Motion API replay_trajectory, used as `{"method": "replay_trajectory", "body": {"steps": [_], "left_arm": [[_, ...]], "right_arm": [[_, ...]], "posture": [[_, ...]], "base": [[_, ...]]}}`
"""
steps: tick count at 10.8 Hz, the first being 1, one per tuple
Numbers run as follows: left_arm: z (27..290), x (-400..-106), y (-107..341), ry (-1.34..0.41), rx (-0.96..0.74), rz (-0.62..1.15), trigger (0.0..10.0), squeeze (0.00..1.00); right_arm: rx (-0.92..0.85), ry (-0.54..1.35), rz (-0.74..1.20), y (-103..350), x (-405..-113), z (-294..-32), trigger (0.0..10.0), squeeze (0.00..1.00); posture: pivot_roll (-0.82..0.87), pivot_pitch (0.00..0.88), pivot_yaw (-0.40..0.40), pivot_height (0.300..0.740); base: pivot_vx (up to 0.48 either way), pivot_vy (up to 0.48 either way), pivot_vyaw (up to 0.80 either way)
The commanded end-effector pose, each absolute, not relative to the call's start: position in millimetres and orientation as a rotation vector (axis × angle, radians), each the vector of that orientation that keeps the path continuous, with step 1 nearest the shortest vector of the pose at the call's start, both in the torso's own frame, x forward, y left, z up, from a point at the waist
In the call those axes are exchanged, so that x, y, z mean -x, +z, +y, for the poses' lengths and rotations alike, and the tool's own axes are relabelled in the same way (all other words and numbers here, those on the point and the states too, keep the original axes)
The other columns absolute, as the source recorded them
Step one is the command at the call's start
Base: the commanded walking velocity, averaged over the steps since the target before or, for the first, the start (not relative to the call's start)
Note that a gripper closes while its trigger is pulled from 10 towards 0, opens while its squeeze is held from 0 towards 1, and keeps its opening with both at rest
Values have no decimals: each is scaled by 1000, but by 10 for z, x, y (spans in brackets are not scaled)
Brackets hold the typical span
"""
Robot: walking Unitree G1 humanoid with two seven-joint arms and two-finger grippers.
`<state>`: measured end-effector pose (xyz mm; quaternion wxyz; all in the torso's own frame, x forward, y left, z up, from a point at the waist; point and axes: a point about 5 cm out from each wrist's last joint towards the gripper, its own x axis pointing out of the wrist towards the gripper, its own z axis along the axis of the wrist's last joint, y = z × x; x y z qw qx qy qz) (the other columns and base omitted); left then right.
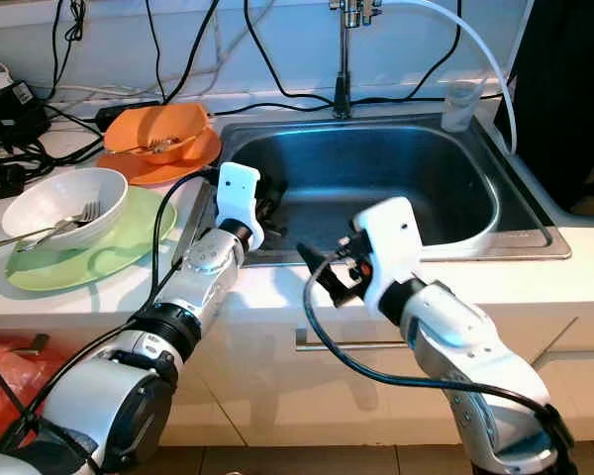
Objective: Kitchen organization
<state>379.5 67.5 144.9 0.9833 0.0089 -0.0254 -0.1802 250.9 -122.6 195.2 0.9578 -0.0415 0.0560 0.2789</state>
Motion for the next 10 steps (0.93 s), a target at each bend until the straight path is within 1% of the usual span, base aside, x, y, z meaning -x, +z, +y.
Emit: {"method": "replay_trajectory", "body": {"steps": [1, 8, 10], "left_arm": [[688, -3816, 1460, -363, 0, -36, 10000, 1000], [693, -3832, 1484, -376, 47, -34, 10000, 1000], [672, -3872, 1661, -381, 27, -92, 10000, 1000]], "right_arm": [[88, 584, 100, 1985, -2504, -1184, 10000, 0], [95, 603, 119, 1953, -2527, -1166, 10000, 0], [96, 600, 118, 1948, -2531, -1177, 10000, 0]], "posture": [[-203, 0, 112, 740], [-197, 0, 109, 740], [-196, 0, 110, 740]], "base": [[0, 0, 0], [0, 0, 0], [0, 0, 0]]}}
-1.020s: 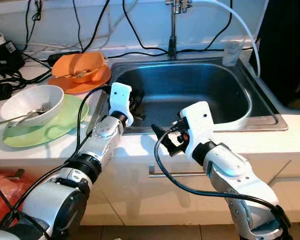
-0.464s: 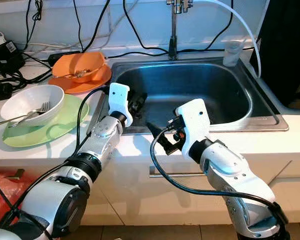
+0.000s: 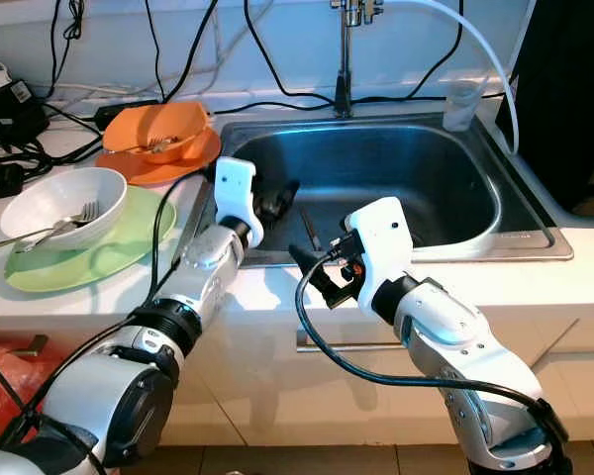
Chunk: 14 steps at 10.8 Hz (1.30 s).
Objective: Kitchen organization
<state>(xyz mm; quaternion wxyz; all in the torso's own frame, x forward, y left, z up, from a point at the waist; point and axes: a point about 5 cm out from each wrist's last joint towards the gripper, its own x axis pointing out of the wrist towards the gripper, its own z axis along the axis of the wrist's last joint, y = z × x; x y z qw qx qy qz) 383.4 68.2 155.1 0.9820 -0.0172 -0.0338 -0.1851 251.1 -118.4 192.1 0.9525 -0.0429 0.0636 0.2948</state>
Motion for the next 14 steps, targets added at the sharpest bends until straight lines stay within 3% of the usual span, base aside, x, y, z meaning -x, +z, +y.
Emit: {"method": "replay_trajectory", "body": {"steps": [1, 3, 6, 9, 11, 14], "left_arm": [[742, -3883, 1758, -347, -23, -154, 10000, 1000], [884, -3871, 1796, -281, -158, -218, 10000, 1000], [1067, -3811, 1903, -216, -231, -314, 10000, 1000], [1268, -3585, 1939, -130, -341, -445, 10000, 1000], [1578, -3408, 1874, 2, -413, -414, 10000, 1000], [1769, -3258, 1915, 136, -467, -426, 10000, 1000]], "right_arm": [[97, 600, 122, 1936, -2532, -1179, 10000, 0], [99, 605, 127, 1916, -2542, -1166, 10000, 0], [99, 616, 125, 1908, -2571, -1144, 10000, 0], [95, 630, 124, 1891, -2605, -1115, 10000, 0], [87, 650, 125, 1871, -2629, -1086, 10000, 0], [49, 740, 113, 1871, -2622, -1004, 10000, 0]], "posture": [[-191, 0, 108, 740], [-172, 0, 98, 740], [-140, 0, 84, 740], [-102, 0, 68, 740], [-65, 0, 51, 740], [-19, 0, 28, 740]], "base": [[0, 0, 0], [0, 0, 0], [0, 0, 0], [0, 0, 0], [0, 0, 0], [0, 0, 0]]}}
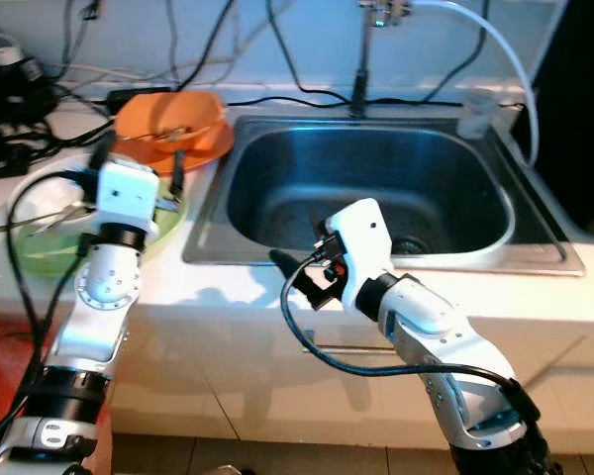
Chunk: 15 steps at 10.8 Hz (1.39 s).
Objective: Kitchen organization
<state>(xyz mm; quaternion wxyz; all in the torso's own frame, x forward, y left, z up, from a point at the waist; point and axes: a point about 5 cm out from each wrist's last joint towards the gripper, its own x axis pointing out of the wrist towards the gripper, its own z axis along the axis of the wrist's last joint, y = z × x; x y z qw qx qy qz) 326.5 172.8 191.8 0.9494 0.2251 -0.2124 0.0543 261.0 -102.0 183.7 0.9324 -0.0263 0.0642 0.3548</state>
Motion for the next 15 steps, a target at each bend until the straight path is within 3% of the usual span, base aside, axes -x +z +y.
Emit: {"method": "replay_trajectory", "body": {"steps": [1, 7, 12, 13, 15], "left_arm": [[1775, -3232, 1927, 143, -457, -426, 10000, 1000], [2102, -2921, 1867, 342, -378, -357, 10000, 1000], [2040, -2972, 1800, 283, -308, -306, 10000, 1000], [2033, -2991, 1799, 274, -304, -312, 10000, 0], [2017, -3023, 1785, 266, -293, -304, 10000, 0]], "right_arm": [[47, 752, 109, 1880, -2623, -991, 10000, 0], [57, 841, 122, 1842, -2738, -921, 10000, 0], [60, 853, 118, 1823, -2754, -892, 10000, 0], [57, 846, 116, 1821, -2749, -893, 10000, 0], [57, 836, 114, 1820, -2749, -903, 10000, 0]], "posture": [[-6, 0, 20, 740], [82, 0, -55, 740], [64, 0, -43, 740], [62, 0, -40, 740], [54, 0, -36, 740]], "base": [[0, 0, 0], [0, 0, 0], [0, 0, 0], [0, 0, 0], [0, 0, 0]]}}
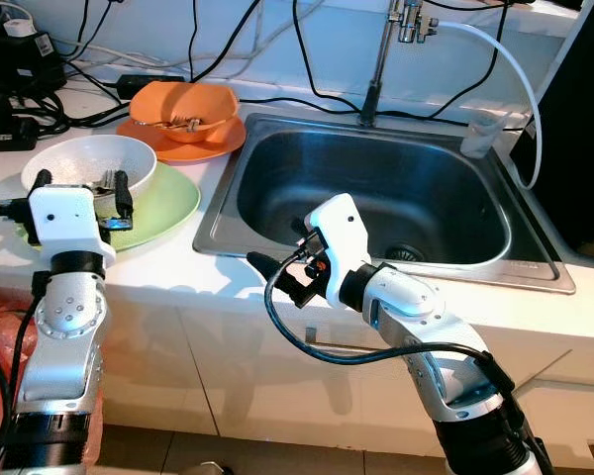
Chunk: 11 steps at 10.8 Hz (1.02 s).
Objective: Kitchen organization
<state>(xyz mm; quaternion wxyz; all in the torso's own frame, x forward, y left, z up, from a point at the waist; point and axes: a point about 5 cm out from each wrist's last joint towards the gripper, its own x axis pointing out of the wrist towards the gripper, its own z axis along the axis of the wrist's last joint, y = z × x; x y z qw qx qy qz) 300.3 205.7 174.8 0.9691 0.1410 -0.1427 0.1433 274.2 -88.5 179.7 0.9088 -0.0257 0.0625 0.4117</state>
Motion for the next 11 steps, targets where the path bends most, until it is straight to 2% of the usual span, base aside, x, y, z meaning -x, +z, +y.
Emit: {"method": "replay_trajectory", "body": {"steps": [1, 3, 4, 5, 6, 11], "left_arm": [[2011, -3038, 1771, 265, -274, -298, 10000, 0], [2047, -3062, 1698, 280, -262, -268, 10000, 0], [2082, -3061, 1671, 284, -241, -258, 4510, 0], [2118, -3066, 1665, 295, -232, -251, 1922, 0], [2142, -3080, 1656, 298, -237, -248, 0, 0], [2116, -3099, 1653, 284, -241, -260, 0, 0]], "right_arm": [[59, 832, 113, 1820, -2751, -910, 10000, 0], [59, 823, 110, 1822, -2759, -918, 10000, 0], [60, 820, 110, 1823, -2759, -920, 10000, 0], [60, 814, 109, 1821, -2758, -924, 10000, 0], [58, 809, 107, 1823, -2760, -927, 10000, 0], [61, 798, 105, 1820, -2764, -931, 10000, 0]], "posture": [[54, 0, -36, 740], [49, 0, -31, 740], [48, 0, -29, 740], [45, 0, -27, 740], [41, 0, -23, 740], [40, 0, -19, 740]], "base": [[0, 0, 0], [0, 0, 0], [0, 0, 0], [0, 0, 0], [0, 0, 0], [0, 0, 0]]}}
